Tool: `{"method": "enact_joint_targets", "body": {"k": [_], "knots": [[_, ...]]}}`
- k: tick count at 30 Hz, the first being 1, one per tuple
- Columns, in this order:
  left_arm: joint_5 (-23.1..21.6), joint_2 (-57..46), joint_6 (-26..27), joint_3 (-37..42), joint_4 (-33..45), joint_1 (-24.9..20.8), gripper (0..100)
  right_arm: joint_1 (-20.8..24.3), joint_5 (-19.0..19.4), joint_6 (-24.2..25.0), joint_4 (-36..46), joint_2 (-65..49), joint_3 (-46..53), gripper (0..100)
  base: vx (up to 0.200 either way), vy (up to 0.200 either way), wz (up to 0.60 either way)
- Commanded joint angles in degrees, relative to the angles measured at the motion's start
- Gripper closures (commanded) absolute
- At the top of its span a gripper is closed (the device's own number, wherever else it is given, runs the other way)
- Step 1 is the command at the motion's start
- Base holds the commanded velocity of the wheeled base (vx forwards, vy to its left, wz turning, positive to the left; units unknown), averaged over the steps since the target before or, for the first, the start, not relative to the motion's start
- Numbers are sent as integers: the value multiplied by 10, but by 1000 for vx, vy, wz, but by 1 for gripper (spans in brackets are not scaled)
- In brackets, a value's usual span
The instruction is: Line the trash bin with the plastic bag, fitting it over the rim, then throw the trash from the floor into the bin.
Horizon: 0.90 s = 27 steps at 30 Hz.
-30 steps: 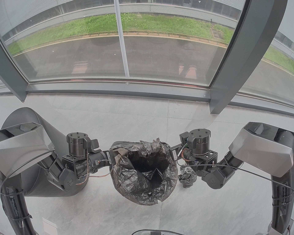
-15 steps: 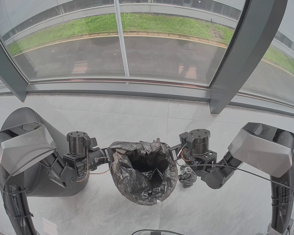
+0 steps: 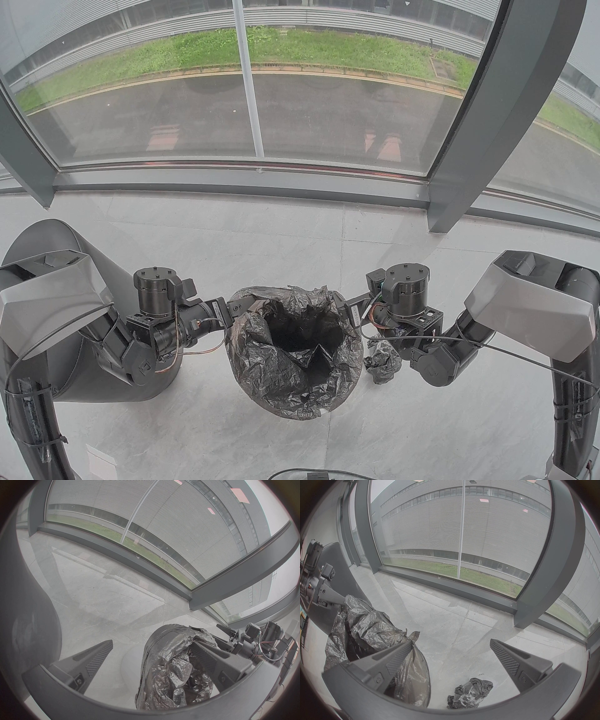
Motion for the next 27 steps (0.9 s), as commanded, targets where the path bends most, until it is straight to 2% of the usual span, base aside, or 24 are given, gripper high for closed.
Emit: {"method": "enact_joint_targets", "body": {"k": [1,5,27], "knots": [[3,-5,0,2,-3,2,0,0,0,0,-1,1,0,0,0,0,0],[34,10,11,2,-7,13,0,0,0,0,-1,1,0,0,0,0,0],[32,113,20,-9,-42,26,0,-6,0,1,-14,9,0,0,0,0,0]]}}
